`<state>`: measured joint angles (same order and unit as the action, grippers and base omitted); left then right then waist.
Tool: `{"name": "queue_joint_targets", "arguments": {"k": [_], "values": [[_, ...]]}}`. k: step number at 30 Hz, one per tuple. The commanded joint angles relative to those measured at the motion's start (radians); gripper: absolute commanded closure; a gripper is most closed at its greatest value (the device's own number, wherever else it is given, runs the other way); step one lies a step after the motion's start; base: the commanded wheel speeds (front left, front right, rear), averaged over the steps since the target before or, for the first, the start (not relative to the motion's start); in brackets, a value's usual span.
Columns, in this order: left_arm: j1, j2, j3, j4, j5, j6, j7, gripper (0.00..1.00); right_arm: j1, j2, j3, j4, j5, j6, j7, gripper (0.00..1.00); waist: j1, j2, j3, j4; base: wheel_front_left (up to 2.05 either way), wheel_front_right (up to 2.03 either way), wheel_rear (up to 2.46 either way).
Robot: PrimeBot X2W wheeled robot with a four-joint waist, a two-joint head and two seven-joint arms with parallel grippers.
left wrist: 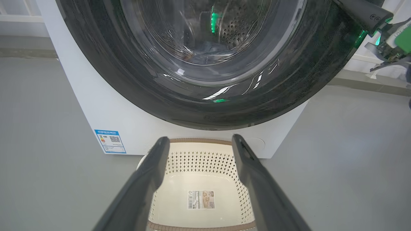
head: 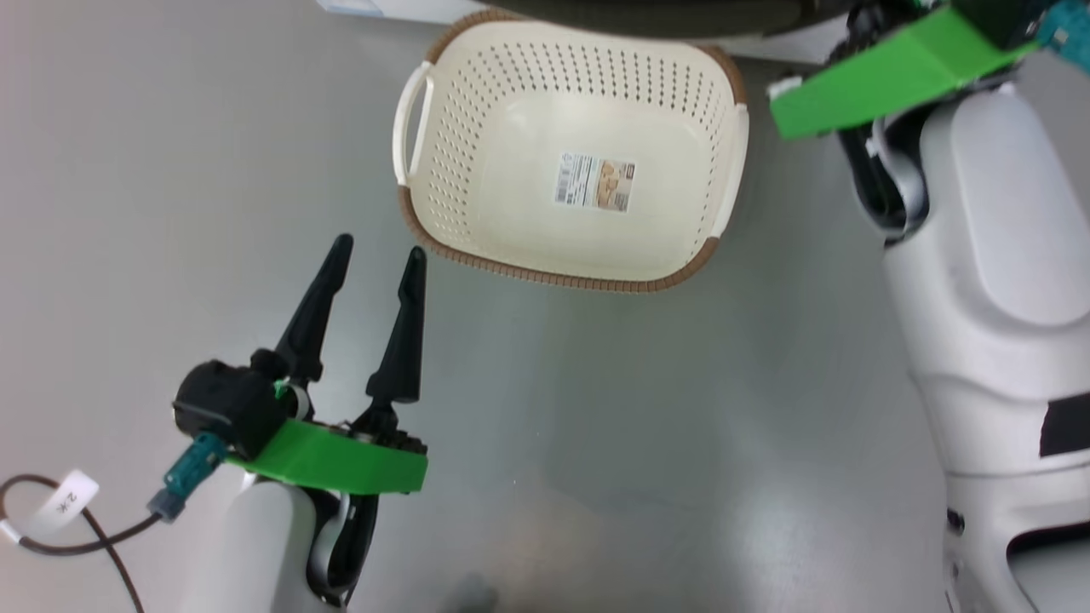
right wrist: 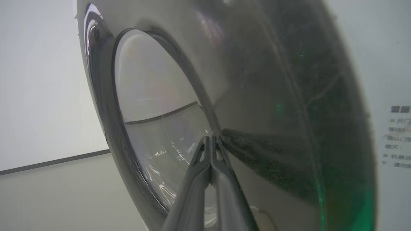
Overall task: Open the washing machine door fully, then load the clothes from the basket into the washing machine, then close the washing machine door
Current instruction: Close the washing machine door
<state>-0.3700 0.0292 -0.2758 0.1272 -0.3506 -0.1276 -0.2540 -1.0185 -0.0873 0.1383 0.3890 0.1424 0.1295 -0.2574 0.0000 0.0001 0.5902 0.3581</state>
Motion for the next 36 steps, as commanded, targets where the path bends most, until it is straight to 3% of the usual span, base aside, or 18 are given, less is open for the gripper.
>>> {"name": "queue_joint_targets", "arguments": {"k": [1, 14, 30, 36], "values": [[-0.015, 0.021, 0.024, -0.027, -0.008, -0.003, -0.008, 0.00, -0.034, 0.035, 0.002, -0.020, -0.007, 0.001, -0.004, 1.00, 0.0000, -0.0001, 0.037, -0.003, 0.00, 0.00, 0.00], [-0.042, 0.021, 0.009, -0.027, -0.021, -0.003, -0.008, 0.00, -0.189, 0.037, -0.070, -0.003, -0.037, 0.001, -0.004, 1.00, 0.0000, -0.0001, 0.105, -0.013, 0.00, 0.00, 0.00], [-0.056, 0.021, 0.021, -0.029, -0.018, -0.003, -0.008, 0.00, -0.215, 0.037, -0.128, 0.022, -0.033, 0.001, -0.004, 1.00, 0.0000, -0.0001, 0.109, -0.031, 0.00, 0.00, 0.00], [-0.049, 0.021, 0.030, -0.019, -0.014, -0.003, -0.008, 0.00, -0.184, 0.037, -0.096, 0.033, -0.007, 0.001, -0.004, 1.00, 0.0000, -0.0001, 0.085, -0.039, 0.00, 0.00, 0.00]]}}
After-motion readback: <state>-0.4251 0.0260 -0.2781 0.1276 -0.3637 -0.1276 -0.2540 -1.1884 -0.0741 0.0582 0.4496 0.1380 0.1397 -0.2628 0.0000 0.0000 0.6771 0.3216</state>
